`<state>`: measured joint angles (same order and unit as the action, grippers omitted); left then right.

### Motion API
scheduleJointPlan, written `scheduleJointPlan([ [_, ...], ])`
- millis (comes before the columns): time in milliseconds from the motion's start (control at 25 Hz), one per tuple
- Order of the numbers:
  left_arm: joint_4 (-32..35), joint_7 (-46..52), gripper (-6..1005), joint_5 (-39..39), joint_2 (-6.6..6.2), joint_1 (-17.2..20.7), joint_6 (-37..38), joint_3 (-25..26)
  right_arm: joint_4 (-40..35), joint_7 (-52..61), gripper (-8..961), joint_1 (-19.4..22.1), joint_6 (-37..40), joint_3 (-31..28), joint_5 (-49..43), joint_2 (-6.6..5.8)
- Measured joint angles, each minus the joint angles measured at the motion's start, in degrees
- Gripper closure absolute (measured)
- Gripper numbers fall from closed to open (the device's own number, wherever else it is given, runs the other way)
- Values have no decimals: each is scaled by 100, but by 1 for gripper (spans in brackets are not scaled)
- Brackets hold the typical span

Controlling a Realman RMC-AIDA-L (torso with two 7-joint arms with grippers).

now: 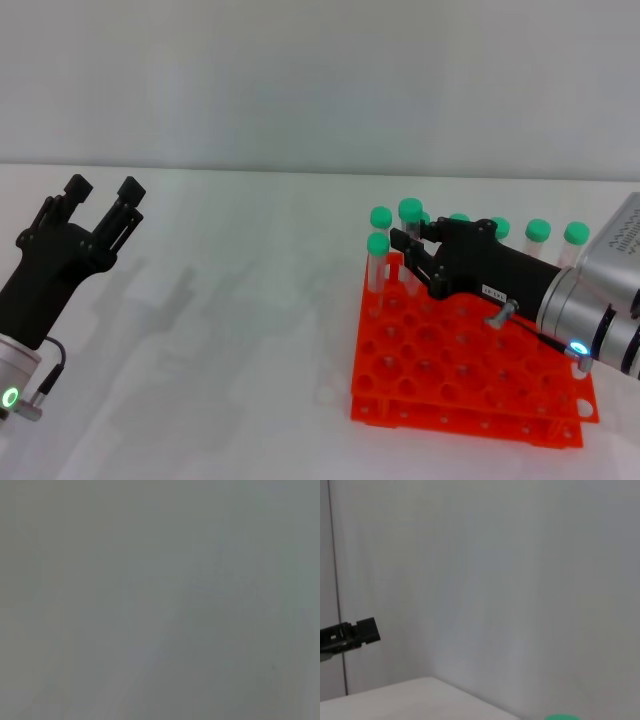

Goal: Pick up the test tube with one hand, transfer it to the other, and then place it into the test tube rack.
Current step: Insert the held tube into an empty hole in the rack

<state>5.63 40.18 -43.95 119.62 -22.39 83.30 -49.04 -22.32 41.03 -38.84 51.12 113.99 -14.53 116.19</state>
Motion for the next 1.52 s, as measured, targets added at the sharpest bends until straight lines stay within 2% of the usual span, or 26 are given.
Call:
scheduleJointPlan([
  [960, 0, 20, 209, 0, 0, 7, 11, -32, -1, -63, 681, 19, -470, 405, 30, 0],
  [1440, 0, 25, 210, 0, -1, -4, 28, -17, -68, -379, 674, 203, -387, 327, 171, 0],
  [1520, 0, 25, 210, 0, -4, -9, 29, -17, -68, -379, 634, 212, -336, 321, 172, 0],
])
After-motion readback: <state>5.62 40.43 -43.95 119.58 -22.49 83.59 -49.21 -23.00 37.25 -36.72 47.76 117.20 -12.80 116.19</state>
